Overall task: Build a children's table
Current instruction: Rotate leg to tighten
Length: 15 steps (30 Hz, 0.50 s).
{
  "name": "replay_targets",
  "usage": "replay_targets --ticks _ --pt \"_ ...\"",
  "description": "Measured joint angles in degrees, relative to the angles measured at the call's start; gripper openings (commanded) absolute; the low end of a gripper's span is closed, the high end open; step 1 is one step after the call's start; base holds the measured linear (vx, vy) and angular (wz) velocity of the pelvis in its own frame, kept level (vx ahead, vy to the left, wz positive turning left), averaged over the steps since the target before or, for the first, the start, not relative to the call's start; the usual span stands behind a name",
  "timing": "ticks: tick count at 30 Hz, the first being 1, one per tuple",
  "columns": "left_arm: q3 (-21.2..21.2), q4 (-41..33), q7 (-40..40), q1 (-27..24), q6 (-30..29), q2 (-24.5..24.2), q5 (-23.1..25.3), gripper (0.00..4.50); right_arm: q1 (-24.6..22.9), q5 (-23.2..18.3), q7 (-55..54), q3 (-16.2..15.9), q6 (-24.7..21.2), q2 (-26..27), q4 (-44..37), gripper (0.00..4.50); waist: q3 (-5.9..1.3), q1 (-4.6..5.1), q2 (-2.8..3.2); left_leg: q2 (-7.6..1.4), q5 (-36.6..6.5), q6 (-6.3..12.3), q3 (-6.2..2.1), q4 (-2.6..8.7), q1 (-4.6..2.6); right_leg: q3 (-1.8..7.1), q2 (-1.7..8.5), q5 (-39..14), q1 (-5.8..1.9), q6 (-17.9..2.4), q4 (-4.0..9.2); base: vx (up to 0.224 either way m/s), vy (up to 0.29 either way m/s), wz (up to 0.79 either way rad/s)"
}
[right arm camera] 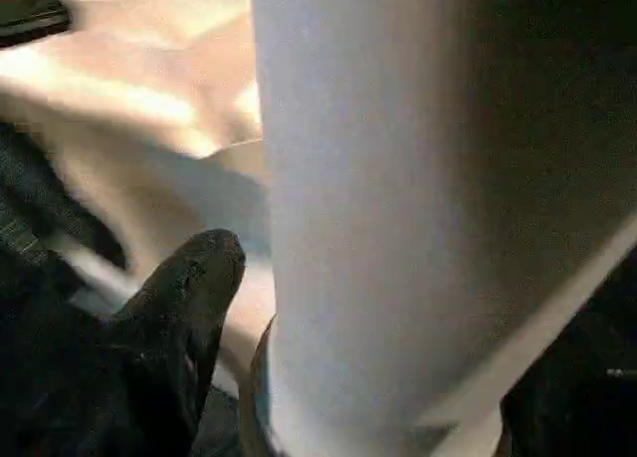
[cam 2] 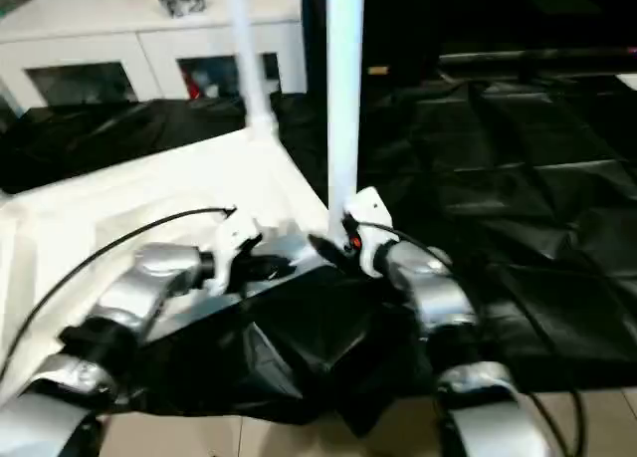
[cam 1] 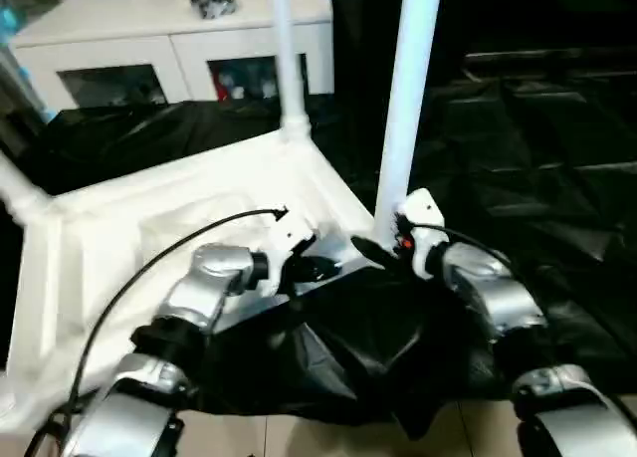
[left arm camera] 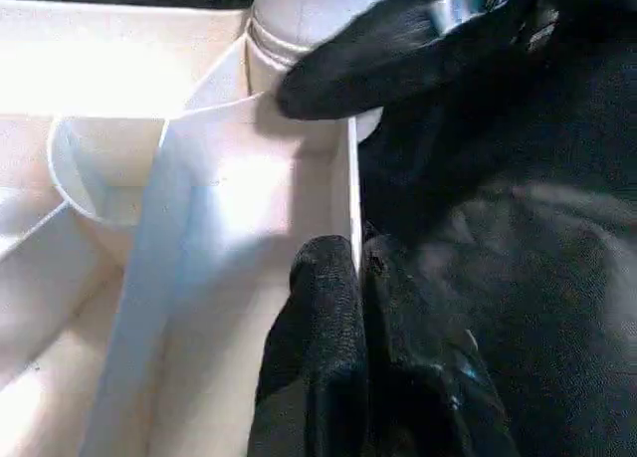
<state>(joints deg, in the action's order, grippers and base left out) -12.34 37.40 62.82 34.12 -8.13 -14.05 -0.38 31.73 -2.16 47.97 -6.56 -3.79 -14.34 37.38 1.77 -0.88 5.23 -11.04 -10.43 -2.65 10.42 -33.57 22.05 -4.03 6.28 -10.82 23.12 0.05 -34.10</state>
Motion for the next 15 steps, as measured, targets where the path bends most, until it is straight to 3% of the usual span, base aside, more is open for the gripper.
replay_targets --ticks 4,7,15 --pt "-1.0 -0.2 4.2 0.0 0.4 -2.1 -0.2 0.00 -0.5 -1.3 8.4 -1.4 -1.1 -2.8 -1.7 3.75 0.01 -0.84 -0.01 0.02 0.0 0.00 0.04 -0.14 0.01 0.08 0.02 0.0 0.00 0.0 -0.01 0.000 0.000 0.00" --pt "-1.6 -0.2 8.1 0.0 1.2 -3.7 -0.9 0.00 -0.8 -2.8 16.3 -3.3 -3.1 -5.6 -3.7 3.39 0.12 -1.18 -0.21 0.03 -0.1 -0.18 0.06 -0.15 -0.03 0.11 0.03 0.0 -0.04 -0.1 -0.01 0.000 0.000 0.00" --pt "-2.1 -0.2 12.9 -0.1 1.2 -5.0 -1.2 0.00 -1.7 -4.7 22.5 -3.4 -6.8 -6.8 -6.0 2.74 0.23 -1.89 -0.39 0.04 -0.1 -0.12 0.09 -0.18 -0.03 0.13 0.06 0.1 -0.05 -0.1 -0.03 0.000 0.000 0.00"
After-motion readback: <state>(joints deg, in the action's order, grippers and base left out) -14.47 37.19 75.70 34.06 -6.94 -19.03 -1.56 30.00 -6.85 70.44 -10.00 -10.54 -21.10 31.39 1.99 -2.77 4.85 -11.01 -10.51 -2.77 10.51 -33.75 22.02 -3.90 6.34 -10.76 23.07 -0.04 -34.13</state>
